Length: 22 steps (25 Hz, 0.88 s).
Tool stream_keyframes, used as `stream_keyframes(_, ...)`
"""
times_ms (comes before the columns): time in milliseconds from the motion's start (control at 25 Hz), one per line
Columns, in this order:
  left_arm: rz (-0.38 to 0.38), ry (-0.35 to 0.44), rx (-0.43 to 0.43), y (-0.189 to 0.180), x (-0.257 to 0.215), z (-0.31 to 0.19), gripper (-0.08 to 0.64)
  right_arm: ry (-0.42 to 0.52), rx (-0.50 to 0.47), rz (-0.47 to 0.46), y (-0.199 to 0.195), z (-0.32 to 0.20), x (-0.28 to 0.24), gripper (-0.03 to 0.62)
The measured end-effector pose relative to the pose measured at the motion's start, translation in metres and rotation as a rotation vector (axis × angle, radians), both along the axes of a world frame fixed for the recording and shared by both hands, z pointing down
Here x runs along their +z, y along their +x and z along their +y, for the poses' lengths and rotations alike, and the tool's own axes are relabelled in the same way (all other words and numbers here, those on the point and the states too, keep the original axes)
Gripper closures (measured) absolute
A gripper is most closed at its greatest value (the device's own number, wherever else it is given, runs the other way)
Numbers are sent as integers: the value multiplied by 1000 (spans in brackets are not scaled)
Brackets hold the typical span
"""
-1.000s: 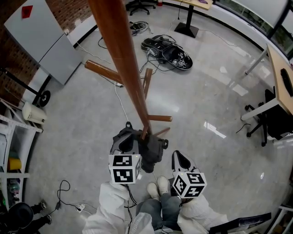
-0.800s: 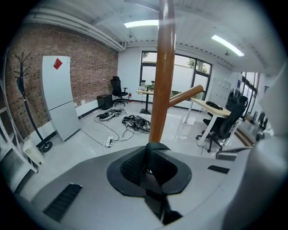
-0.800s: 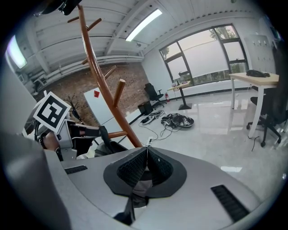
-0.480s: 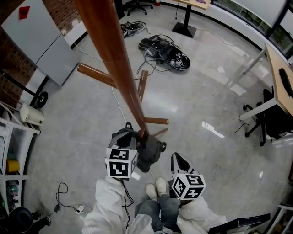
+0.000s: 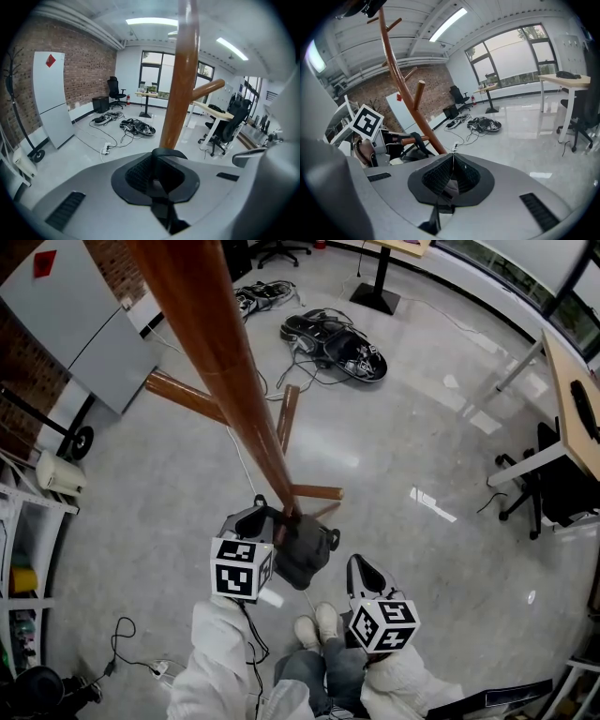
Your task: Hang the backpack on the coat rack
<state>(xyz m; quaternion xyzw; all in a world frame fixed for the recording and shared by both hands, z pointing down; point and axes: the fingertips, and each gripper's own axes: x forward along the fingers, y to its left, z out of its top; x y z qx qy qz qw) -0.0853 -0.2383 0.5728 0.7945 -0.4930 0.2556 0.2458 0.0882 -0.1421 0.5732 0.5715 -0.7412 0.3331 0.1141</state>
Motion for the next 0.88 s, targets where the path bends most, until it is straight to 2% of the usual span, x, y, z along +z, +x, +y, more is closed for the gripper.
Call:
stream_keyframes(360,74,6,46,3,13,-7,540,-9,-20,9,-4,2,1,580)
stream_keyframes(520,65,43,89,8,21,-10,540,-5,-27,13,-3,4,0,580)
stream_keyframes(720,113,81,71,7,24,-13,533,-3,-21,20,0,3,-1,580)
stream_keyframes(880,156,59,24,4,28,-10,510,4,-36,18,-7,3,-2,580)
